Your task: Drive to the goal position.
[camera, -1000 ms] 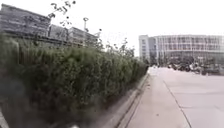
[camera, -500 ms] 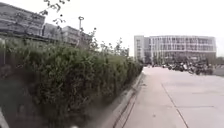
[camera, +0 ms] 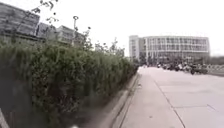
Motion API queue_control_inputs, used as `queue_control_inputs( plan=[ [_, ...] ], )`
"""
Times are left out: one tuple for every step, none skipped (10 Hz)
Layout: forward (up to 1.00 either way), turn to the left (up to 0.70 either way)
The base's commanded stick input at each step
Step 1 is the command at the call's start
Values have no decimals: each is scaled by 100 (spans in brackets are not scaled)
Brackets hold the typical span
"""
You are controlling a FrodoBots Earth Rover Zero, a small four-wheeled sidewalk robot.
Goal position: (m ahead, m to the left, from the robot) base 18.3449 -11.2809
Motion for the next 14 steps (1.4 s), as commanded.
queue_control_inputs(
  plan=[
    [0, -45],
    [0, -45],
    [0, -45],
    [0, -45],
    [0, -45],
    [0, -45],
    [0, -18],
    [0, 0],
    [0, 0],
    [0, 0],
    [0, 0],
    [36, 0],
    [45, 0],
    [45, 0]
  ],
)
